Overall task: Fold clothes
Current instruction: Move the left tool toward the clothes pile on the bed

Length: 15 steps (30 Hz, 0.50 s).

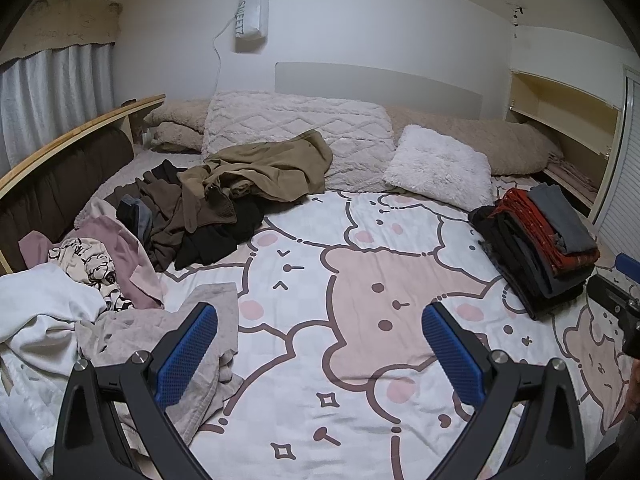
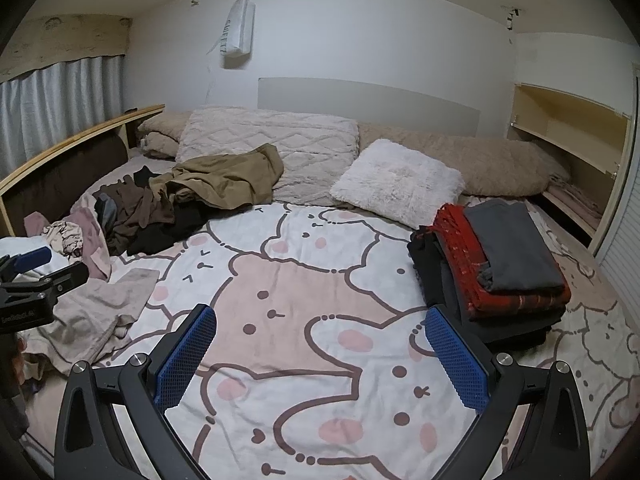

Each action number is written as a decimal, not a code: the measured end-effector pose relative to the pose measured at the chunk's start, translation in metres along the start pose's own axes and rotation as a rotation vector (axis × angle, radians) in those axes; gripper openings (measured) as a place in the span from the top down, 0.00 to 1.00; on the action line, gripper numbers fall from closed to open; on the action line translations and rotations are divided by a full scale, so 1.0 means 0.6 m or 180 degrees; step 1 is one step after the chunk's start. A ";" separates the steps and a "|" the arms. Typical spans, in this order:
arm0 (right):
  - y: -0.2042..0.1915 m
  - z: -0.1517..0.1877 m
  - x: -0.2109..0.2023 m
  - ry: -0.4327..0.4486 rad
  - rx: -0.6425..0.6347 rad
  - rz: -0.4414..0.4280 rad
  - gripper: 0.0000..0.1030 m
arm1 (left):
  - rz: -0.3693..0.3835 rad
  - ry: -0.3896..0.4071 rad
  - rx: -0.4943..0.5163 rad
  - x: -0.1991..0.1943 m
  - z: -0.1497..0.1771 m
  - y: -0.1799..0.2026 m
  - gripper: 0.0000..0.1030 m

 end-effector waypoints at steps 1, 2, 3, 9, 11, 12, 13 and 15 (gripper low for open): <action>0.001 0.000 0.001 -0.0005 0.0010 0.0000 0.00 | 0.0005 -0.0003 -0.0002 0.007 0.001 -0.003 0.00; 0.003 0.001 0.000 -0.0010 0.0030 -0.0013 0.00 | 0.0011 -0.0006 -0.0004 0.014 0.003 -0.005 0.00; 0.006 0.001 0.000 -0.0010 0.0049 -0.0034 0.00 | 0.0016 -0.0009 -0.0006 0.021 0.004 -0.008 0.00; -0.001 -0.003 0.008 0.0033 0.0014 -0.0080 0.00 | 0.0048 -0.0026 -0.0019 0.064 0.012 -0.023 0.02; -0.004 -0.002 0.016 0.0002 0.0006 -0.0098 0.00 | 0.0059 -0.0032 -0.0023 0.078 0.014 -0.028 0.02; -0.005 -0.001 0.021 -0.0018 0.0002 -0.0101 0.00 | 0.0065 -0.0035 -0.0026 0.085 0.015 -0.030 0.02; -0.005 -0.002 0.027 -0.0040 -0.0002 -0.0097 0.00 | 0.0070 -0.0038 -0.0028 0.092 0.017 -0.033 0.02; -0.006 0.001 0.043 -0.0107 -0.0016 -0.0076 0.00 | 0.0081 -0.0044 -0.0032 0.107 0.019 -0.038 0.02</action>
Point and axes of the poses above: each gripper's, at about its wrist camera, not at the fingertips, and x roughly the way its jaws point, y to its right, z to its underside, the point moved 2 cm from there along x, roughly the way its jaws point, and after that the axes turned 8 degrees about y, right-handed, at the moved point
